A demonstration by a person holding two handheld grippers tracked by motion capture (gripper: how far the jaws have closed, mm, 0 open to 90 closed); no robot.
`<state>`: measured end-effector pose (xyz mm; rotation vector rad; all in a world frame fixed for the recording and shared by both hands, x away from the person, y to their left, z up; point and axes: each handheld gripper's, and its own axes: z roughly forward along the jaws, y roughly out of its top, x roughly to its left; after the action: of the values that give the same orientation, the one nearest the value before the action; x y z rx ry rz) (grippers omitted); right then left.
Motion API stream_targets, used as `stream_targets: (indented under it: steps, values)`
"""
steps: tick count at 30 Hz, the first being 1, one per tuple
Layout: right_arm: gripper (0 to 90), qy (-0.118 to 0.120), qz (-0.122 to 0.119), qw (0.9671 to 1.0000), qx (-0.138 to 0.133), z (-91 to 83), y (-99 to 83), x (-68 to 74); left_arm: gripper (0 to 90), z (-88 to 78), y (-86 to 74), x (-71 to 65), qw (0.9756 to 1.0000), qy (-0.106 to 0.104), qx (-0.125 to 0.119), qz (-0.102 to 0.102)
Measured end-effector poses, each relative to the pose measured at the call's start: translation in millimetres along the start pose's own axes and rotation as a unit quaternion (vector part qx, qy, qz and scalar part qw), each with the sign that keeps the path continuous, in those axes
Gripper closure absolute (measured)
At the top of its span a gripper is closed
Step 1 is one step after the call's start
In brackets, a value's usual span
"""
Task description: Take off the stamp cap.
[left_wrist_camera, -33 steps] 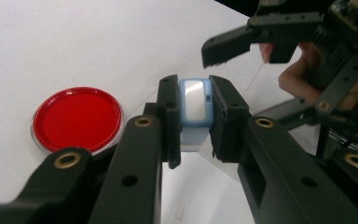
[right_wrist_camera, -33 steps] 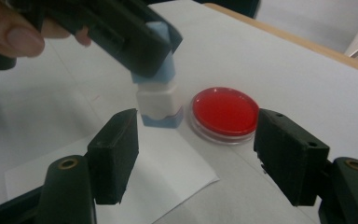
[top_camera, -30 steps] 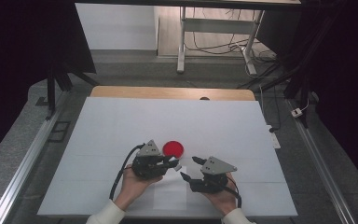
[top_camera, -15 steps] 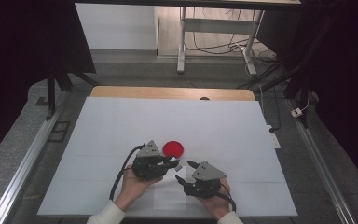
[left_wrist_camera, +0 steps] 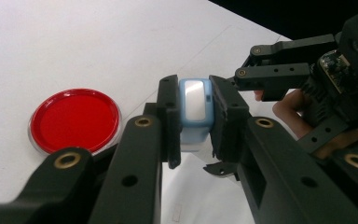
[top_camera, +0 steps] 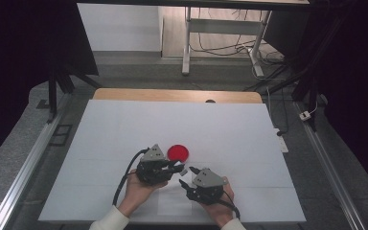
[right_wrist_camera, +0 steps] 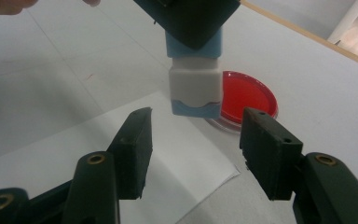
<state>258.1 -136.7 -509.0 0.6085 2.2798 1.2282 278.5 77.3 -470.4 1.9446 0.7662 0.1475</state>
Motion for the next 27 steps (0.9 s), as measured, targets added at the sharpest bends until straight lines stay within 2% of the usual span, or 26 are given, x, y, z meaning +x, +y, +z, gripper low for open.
stream_targets:
  steps: [10, 27]
  values:
    - [50.6, -0.019, -0.012, 0.9997, 0.010, 1.0, 0.3, 3.5, 74.9, 3.7, -0.8, -2.5, 1.0000, -0.004, 0.004, 0.001]
    - [60.3, -0.026, -0.017, 0.9995, 0.011, 5.0, 0.1, 7.6, 74.9, 4.2, -0.9, -3.2, 1.0000, -0.007, 0.004, 0.001]
